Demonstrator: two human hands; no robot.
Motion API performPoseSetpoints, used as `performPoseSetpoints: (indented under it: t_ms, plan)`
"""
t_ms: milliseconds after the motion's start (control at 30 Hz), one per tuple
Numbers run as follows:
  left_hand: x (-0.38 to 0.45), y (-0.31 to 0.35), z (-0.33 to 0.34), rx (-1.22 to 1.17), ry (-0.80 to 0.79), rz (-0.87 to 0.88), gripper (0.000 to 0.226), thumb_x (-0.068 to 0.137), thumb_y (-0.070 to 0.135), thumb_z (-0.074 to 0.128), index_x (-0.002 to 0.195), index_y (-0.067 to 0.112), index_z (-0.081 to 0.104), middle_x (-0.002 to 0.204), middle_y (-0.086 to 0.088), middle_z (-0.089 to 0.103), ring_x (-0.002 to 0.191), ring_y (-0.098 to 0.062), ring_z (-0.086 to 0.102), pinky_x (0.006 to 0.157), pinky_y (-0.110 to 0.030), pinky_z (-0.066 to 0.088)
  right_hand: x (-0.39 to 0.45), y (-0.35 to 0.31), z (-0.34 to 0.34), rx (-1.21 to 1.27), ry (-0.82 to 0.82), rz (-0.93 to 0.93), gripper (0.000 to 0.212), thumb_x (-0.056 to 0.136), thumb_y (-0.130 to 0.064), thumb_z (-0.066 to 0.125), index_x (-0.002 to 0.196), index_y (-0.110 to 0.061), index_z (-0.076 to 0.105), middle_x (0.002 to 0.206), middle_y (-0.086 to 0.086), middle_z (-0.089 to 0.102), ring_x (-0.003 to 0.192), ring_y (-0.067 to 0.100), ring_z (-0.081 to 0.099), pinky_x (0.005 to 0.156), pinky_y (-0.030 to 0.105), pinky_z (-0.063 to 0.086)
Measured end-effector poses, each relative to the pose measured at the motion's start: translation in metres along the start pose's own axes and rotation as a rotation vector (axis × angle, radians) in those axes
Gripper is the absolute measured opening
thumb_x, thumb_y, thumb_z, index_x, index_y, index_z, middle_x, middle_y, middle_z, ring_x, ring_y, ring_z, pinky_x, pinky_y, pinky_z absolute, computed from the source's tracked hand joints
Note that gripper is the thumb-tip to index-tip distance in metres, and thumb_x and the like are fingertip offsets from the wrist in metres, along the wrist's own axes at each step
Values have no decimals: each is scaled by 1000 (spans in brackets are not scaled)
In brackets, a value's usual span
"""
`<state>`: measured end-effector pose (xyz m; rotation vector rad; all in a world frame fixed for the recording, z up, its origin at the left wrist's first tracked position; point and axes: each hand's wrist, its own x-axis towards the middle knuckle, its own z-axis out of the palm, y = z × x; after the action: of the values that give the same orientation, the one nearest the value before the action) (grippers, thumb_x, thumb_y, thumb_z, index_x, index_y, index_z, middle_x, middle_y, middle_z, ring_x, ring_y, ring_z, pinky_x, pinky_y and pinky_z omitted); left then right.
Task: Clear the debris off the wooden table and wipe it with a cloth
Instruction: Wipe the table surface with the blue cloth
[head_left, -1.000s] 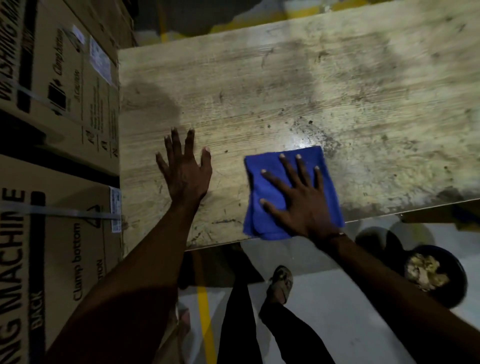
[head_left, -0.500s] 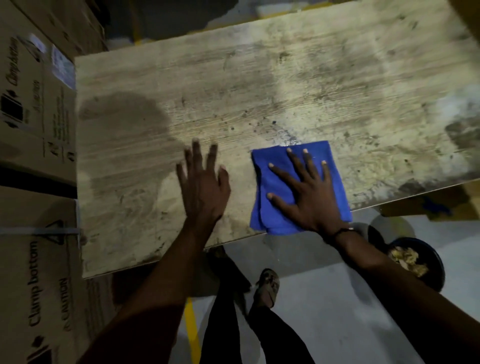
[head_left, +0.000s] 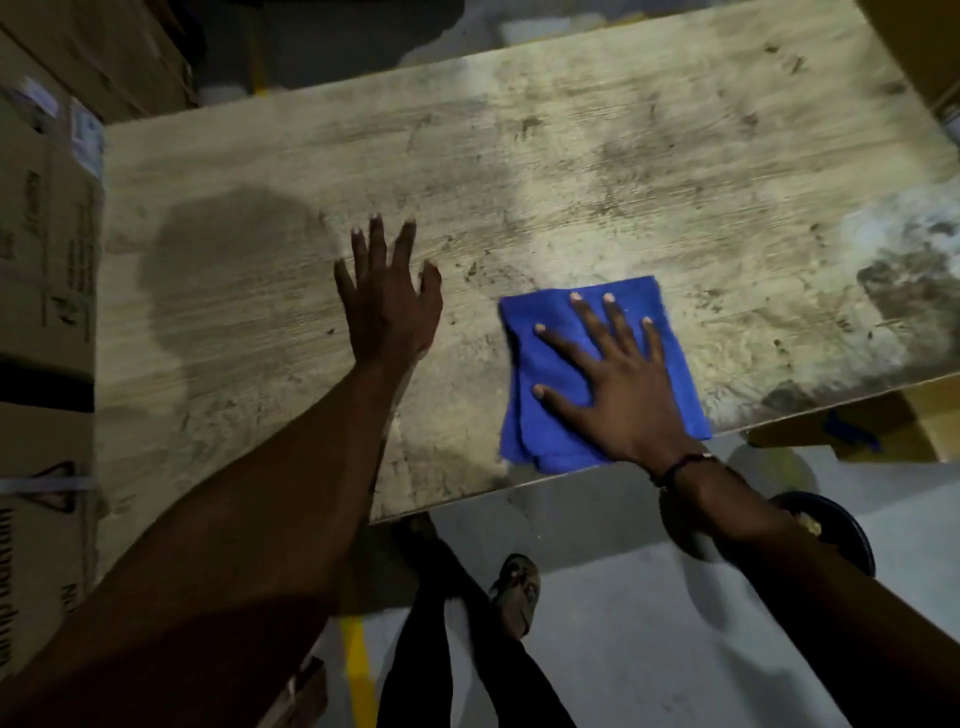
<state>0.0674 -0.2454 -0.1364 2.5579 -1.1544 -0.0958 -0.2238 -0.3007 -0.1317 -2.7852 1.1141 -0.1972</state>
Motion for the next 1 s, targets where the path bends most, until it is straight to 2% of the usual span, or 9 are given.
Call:
performPoseSetpoints:
  t_ms: [100,233,367,433,533,667,733,867,1000]
  plan:
    - [2,3,0,-27,18,-14,61,104,51,41,163,36,34,176,-2,17,163,-26,11,129,-56,7,33,43,-7,-64,39,211,73,95,-82,33,161,-50,31,177,-3,16,163,33,15,124,66,19]
    - [3,3,2,-38,26,-17,61,103,50,43,162,37,36,175,-2,19,163,-27,11,129,-56,7,99,30,-6,36,29,373,75,95,-82,33,162,-48,28,177,4,13,163,38,8,125,69,9]
    - [4,2,1,-8,12,-11,61,104,49,42,163,36,32,176,-2,17,163,-27,10,129,-57,9,106,-27,13,39,22,57,73,96,-80,38,161,-50,30,177,0,14,164,35,8,126,65,8]
    - [3,1,3,-5,16,-9,61,105,49,40,163,37,30,176,-1,15,163,-26,9,129,-57,9,101,-21,14,85,5,-49,72,96,-81,38,161,-52,29,177,-4,12,164,30,6,127,65,8]
    - [1,0,7,23,47,-7,60,106,49,36,164,38,29,176,0,14,164,-25,8,130,-55,8,117,6,7,22,46,101,73,96,-83,35,161,-50,31,177,-4,16,163,31,11,126,65,13]
    - [3,0,9,21,76,-10,58,106,43,32,164,38,30,176,3,15,164,-23,9,130,-53,8,143,15,1,61,21,360,75,97,-81,33,163,-46,28,177,2,12,163,35,7,126,68,7]
    - [3,-2,11,40,84,-7,59,106,41,29,164,37,29,176,2,15,164,-23,10,130,-53,11,135,-1,5,38,21,297,76,98,-80,31,164,-45,26,177,4,11,163,37,7,126,67,7]
    - [4,-2,10,39,64,4,58,107,40,27,165,36,27,176,1,14,164,-24,8,130,-54,12,95,-27,13,20,-10,5,73,98,-79,37,164,-48,25,178,-1,8,164,33,4,127,63,6]
    - [4,-3,11,45,67,13,57,108,42,27,165,35,28,177,1,14,164,-24,7,130,-55,11,119,-17,10,39,6,40,72,96,-81,37,162,-51,28,177,-5,11,164,29,6,127,62,8]
